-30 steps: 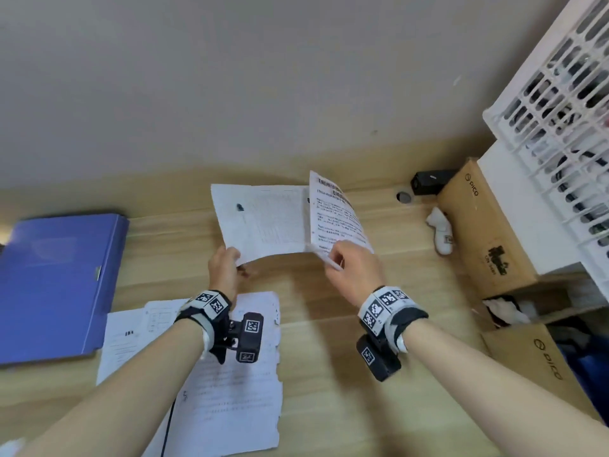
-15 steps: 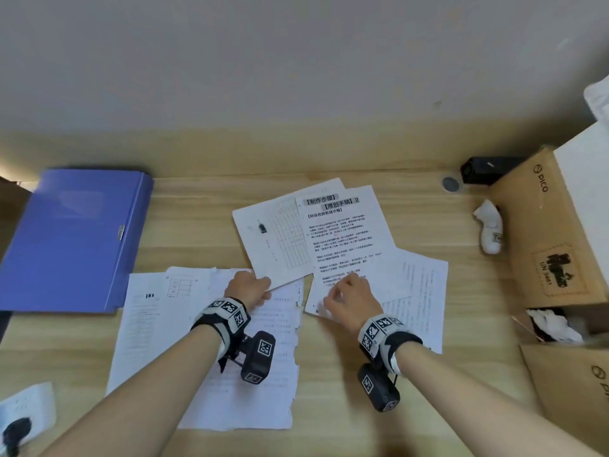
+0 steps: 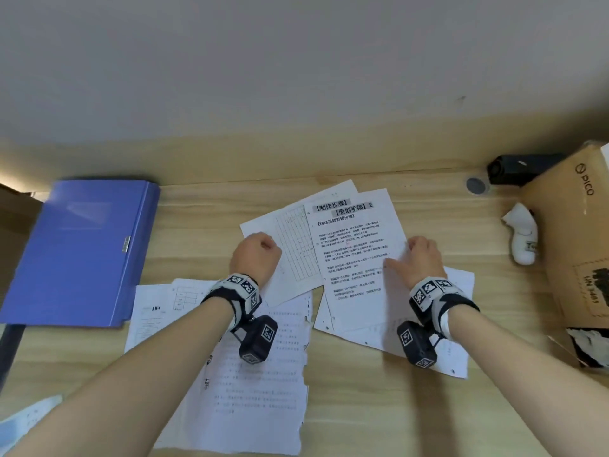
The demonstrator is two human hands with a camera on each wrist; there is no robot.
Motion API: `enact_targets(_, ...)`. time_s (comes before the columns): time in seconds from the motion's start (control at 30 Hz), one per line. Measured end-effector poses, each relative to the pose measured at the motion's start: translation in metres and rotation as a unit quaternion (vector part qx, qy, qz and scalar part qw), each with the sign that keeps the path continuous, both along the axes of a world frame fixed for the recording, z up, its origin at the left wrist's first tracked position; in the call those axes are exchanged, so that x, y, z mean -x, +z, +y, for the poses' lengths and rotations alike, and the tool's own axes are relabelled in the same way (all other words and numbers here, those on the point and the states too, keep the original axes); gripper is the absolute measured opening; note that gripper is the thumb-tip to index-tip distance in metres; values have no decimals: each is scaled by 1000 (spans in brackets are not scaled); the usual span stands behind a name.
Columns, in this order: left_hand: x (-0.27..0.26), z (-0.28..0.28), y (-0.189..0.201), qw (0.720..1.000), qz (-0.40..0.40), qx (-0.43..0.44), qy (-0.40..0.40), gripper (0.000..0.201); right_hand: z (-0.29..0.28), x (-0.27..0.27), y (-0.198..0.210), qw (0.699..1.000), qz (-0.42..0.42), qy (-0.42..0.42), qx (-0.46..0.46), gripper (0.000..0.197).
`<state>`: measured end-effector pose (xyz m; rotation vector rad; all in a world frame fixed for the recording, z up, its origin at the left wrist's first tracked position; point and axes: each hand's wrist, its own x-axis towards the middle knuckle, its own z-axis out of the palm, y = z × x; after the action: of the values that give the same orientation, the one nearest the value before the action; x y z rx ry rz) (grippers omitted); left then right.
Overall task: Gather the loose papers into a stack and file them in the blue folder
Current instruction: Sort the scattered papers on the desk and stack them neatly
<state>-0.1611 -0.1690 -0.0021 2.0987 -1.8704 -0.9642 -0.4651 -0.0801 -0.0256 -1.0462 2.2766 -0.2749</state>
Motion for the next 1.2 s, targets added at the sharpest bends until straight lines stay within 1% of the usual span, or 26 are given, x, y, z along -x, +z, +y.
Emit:
enact_targets(0.03, 3, -13, -4, 1000, -9, 7, -26, 17, 1, 1, -5, 1000, 6, -4, -7, 65)
enact_targets(0.07, 6, -25, -9, 998, -23, 9, -54, 26, 1, 1, -8, 1000, 20, -4, -8, 67)
enact_targets(0.17, 11, -59, -25, 987, -112, 2, -111, 42, 2, 5, -18, 1000, 24, -13, -14, 69)
enact_targets(0.2, 11, -66, -29, 982, -145, -10, -121, 52, 1, 7, -20, 999, 17, -21, -20, 67)
enact_targets(0.27, 13, -79, -34, 975, -183, -50, -118, 79, -1, 15, -29, 999, 15, -26, -43, 61)
enact_targets(0.3, 14, -86, -35, 972, -195, -60, -114, 87, -2, 18, -32, 998, 20, -16, -61, 57)
enact_targets(0.33, 16, -91, -35, 969, -210, -63, -112, 89, -3, 20, -33, 997, 24, -5, -75, 52)
enact_targets(0.37, 17, -96, -36, 965, -224, -66, -115, 87, -3, 21, -34, 997, 24, -2, -79, 47)
enact_targets(0.43, 17, -101, -36, 960, -232, -70, -138, 72, -3, 22, -34, 997, 15, -9, -71, 43)
enact_targets(0.53, 17, -99, -32, 968, -176, -67, -164, 36, -1, 18, -31, 997, 34, 2, -73, 44)
enact_targets(0.57, 17, -96, -30, 971, -165, -52, -164, 30, 0, 16, -30, 996, 46, 6, -74, 45)
enact_targets(0.63, 16, -89, -24, 974, -162, -9, -161, 23, 2, 15, -27, 998, 47, 2, -49, 52)
enact_targets(0.7, 13, -82, -17, 976, -148, 21, -160, 17, 4, 15, -23, 998, 49, 10, -28, 54)
enact_targets(0.77, 6, -73, -5, 983, -111, 19, -145, 16, 6, 15, -20, 998, 51, 23, -36, 50)
enact_targets(0.83, -5, -64, 7, 994, -43, 5, -105, 14, 7, 14, -18, 997, 59, 24, -46, 50)
enact_targets(0.9, -19, -49, 16, 998, 20, -6, -56, 17, 8, 11, -14, 997, 59, 5, -45, 55)
enact_targets(1.0, -38, -18, 20, 996, 87, -20, 7, 25, 11, 8, -10, 998, 33, -34, -31, 55)
enact_targets(1.07, -49, 5, 14, 992, 112, -27, 42, 23, 15, 6, -9, 998, 42, -40, -40, 54)
enact_targets(1.13, -58, 26, 7, 988, 129, -38, 73, 23, 19, 4, -11, 996, 62, -24, -54, 50)
enact_targets(1.2, -63, 46, 3, 984, 138, -54, 96, 24, 22, 4, -14, 997, 56, -18, -56, 48)
